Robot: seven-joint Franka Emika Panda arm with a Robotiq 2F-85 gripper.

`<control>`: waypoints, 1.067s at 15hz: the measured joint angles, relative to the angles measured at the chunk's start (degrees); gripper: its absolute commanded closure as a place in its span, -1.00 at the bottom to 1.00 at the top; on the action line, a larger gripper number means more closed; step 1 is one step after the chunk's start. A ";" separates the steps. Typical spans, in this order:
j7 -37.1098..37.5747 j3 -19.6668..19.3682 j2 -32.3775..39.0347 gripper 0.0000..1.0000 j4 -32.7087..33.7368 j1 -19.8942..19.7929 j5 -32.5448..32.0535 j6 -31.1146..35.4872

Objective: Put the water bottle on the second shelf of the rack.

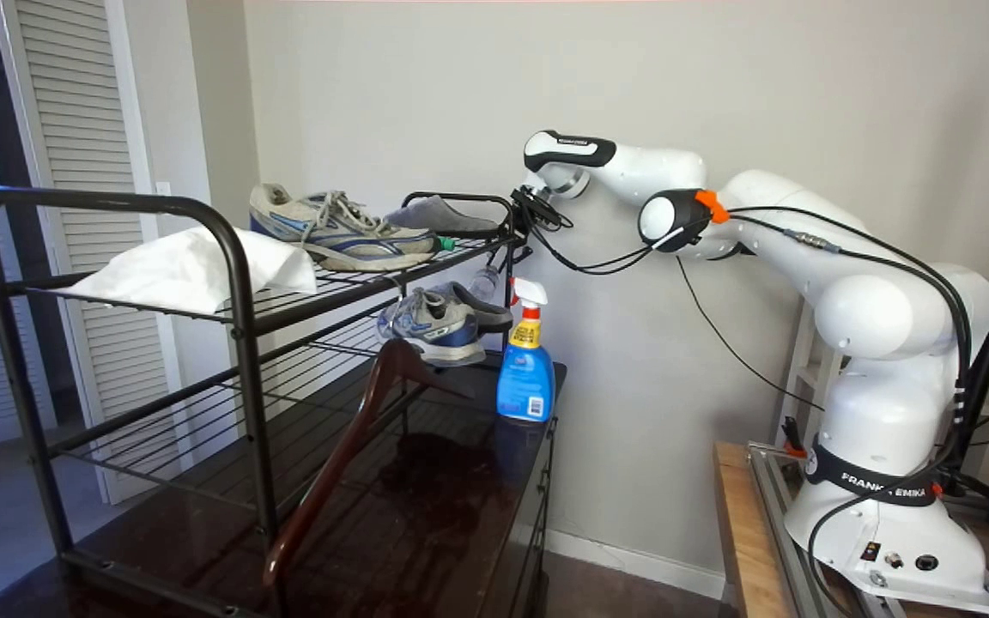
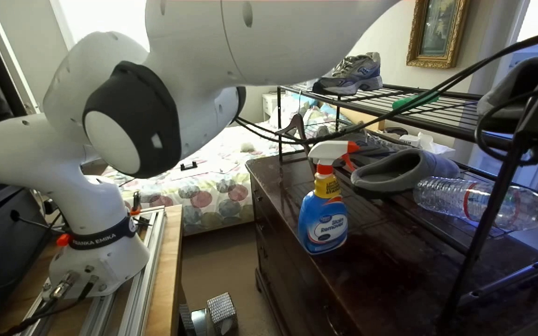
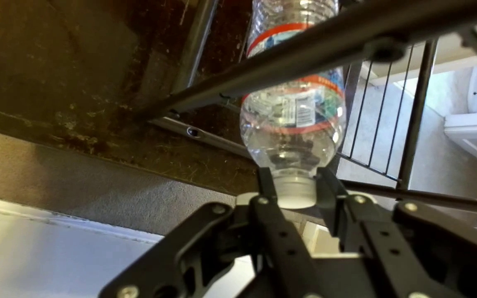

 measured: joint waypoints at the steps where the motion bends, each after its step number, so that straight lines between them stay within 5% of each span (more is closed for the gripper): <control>1: 0.83 0.00 0.32 0.85 0.00 0.00 0.03 0.07; 16: 8.02 0.00 2.74 0.85 -0.02 0.08 0.24 0.20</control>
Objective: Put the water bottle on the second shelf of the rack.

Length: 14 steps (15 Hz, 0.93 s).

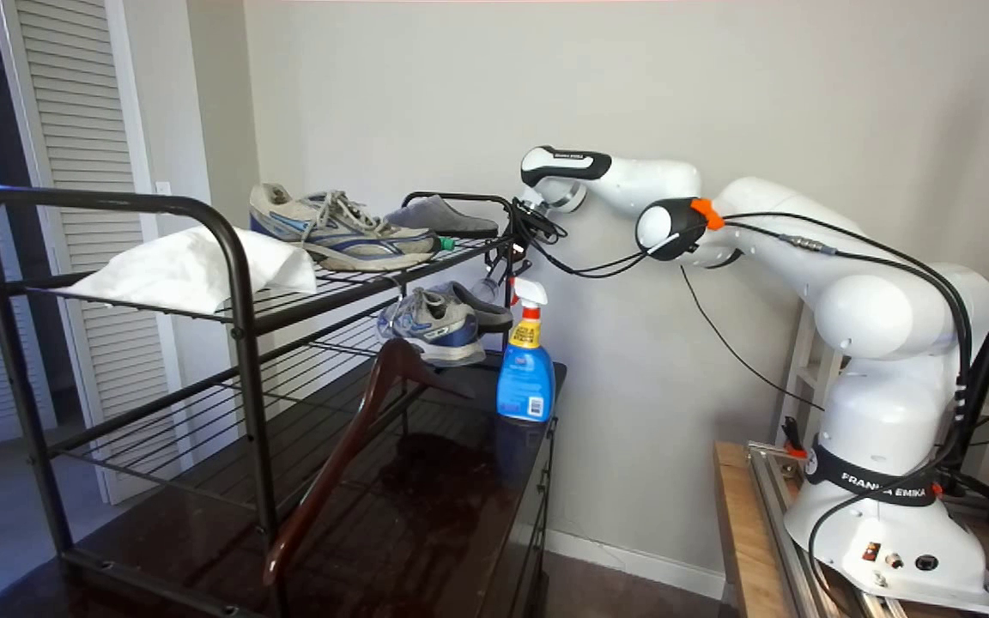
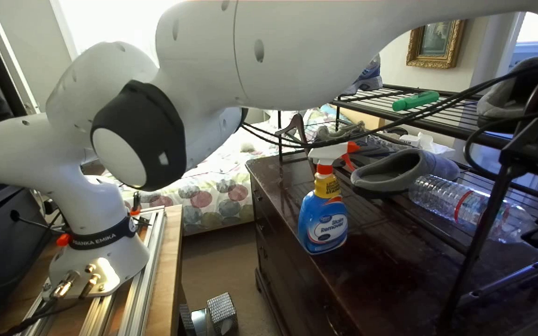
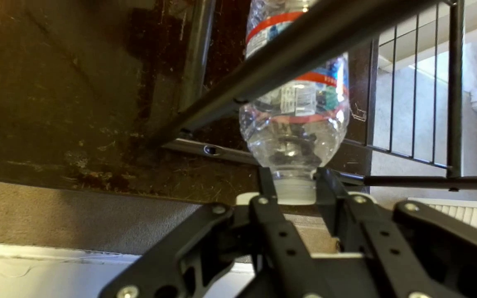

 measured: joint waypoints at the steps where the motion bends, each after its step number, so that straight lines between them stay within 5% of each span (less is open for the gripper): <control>1: 0.46 0.00 0.22 0.85 0.00 -0.02 0.00 0.00; 14: 3.95 0.01 1.16 0.76 -0.01 -0.13 0.12 -0.15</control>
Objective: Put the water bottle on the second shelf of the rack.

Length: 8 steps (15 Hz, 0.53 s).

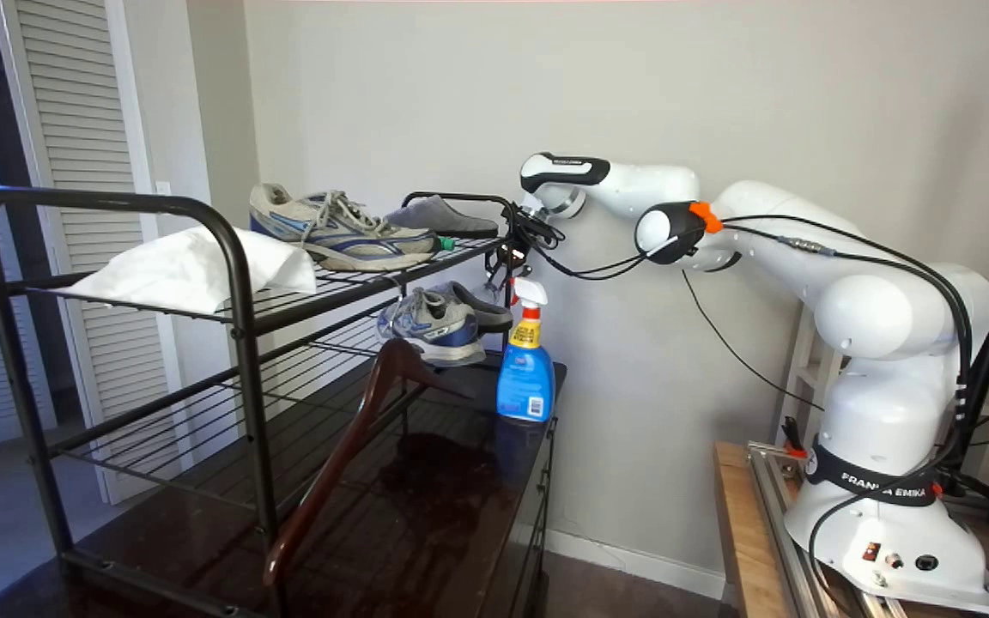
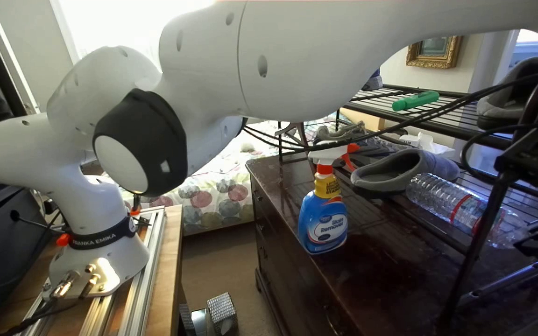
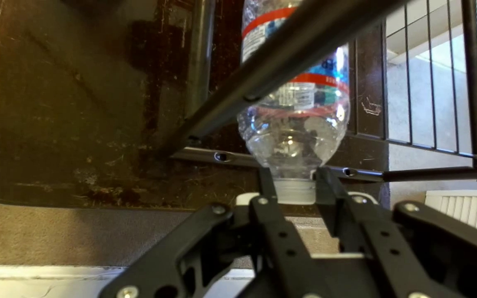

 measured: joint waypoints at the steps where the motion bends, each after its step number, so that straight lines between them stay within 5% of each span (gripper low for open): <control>1: 0.09 0.00 0.00 0.56 0.00 0.00 0.00 -0.04; 2: 0.19 0.00 0.00 0.59 0.00 0.00 0.00 -0.09; 4: 0.36 0.00 0.00 0.04 0.00 0.00 0.02 -0.18; 8: 0.49 0.00 0.17 -0.54 -0.07 0.00 0.03 -0.79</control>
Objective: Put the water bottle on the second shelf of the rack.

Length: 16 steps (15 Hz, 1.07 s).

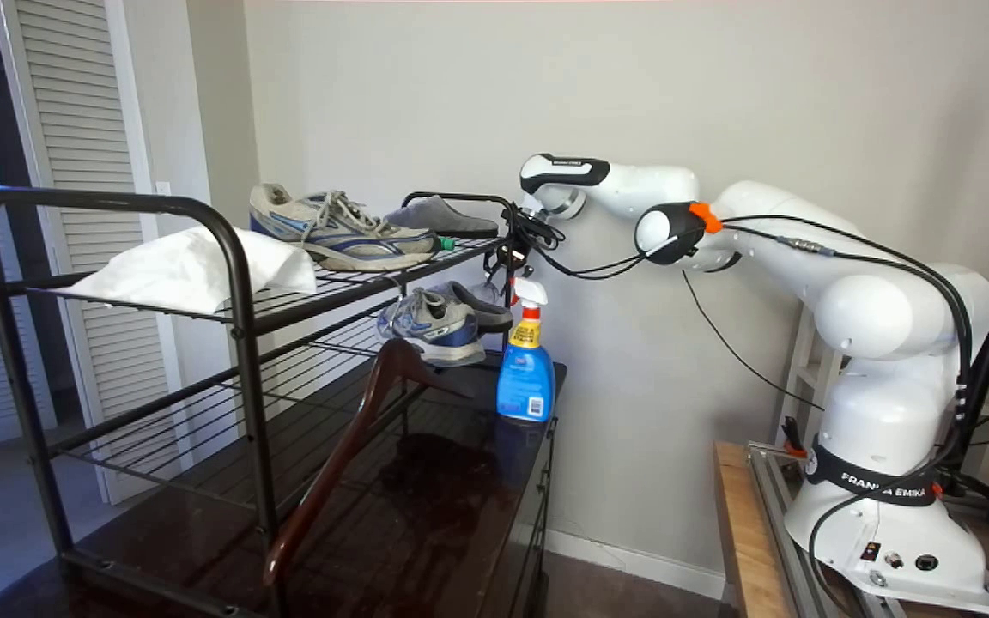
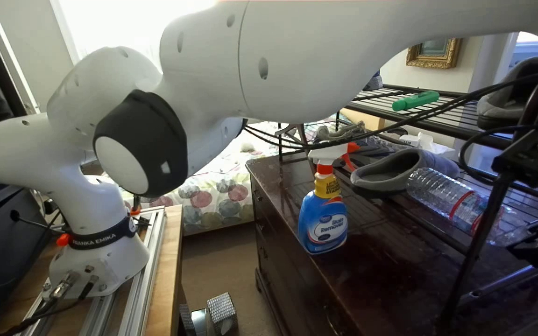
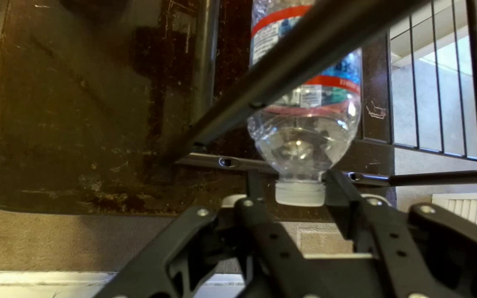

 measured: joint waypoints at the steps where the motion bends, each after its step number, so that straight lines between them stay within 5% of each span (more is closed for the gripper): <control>1: 0.01 0.00 0.14 -0.66 0.00 0.00 0.00 -0.18; 4: 0.02 0.00 0.53 -0.99 0.00 0.00 0.00 -0.51; 16: -0.42 0.72 -0.73 -1.00 0.25 -0.65 2.11 -1.05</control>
